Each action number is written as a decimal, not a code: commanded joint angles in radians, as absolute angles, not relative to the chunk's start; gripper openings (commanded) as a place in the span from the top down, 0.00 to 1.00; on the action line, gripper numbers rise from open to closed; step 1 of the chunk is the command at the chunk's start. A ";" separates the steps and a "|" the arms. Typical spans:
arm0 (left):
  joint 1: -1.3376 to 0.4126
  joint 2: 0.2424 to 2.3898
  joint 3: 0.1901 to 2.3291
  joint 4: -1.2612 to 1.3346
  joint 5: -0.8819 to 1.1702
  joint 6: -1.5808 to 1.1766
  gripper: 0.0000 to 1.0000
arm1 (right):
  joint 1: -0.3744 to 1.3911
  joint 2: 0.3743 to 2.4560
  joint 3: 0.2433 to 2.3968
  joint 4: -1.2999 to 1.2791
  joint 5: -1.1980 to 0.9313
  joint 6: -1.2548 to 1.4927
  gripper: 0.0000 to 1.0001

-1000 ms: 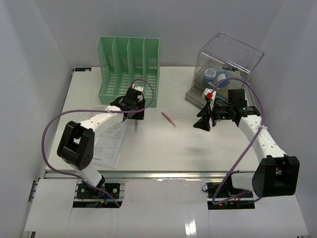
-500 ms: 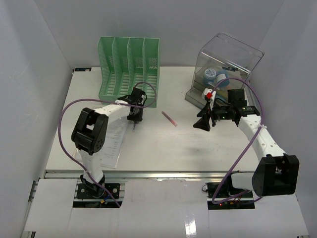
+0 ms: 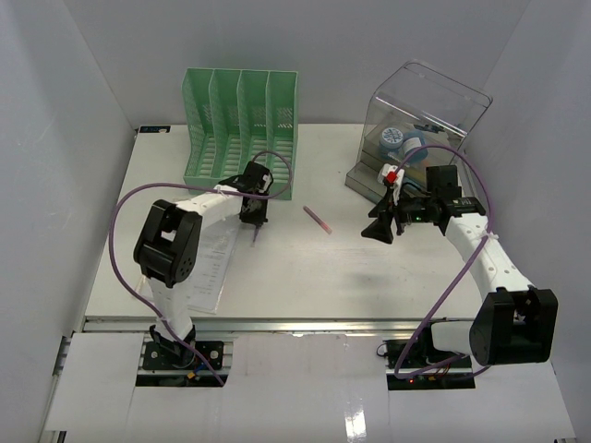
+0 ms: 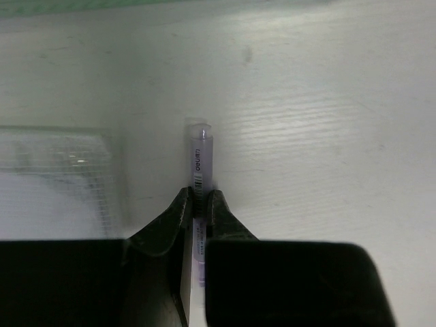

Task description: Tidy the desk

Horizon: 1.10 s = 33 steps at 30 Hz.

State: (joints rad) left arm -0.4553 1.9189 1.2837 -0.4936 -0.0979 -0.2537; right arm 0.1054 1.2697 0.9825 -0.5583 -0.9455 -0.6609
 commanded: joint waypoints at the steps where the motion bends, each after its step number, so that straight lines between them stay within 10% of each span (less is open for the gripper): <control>1: -0.463 1.780 1.231 -0.371 0.215 -0.347 1.00 | 0.074 1.249 0.974 -0.549 -0.977 -0.644 0.27; 15: -0.590 1.930 1.258 0.561 0.501 -1.174 1.00 | -0.133 1.089 0.982 -0.416 -0.889 -0.475 0.28; 33: -0.705 2.441 1.873 0.476 0.059 -1.393 1.00 | -0.281 0.972 0.888 -0.310 -0.985 -0.367 0.28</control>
State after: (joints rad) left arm -0.6996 2.4455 1.7997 0.5130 0.2227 -1.3636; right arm -0.2699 0.9735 0.8896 -0.3408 -0.9335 -0.3920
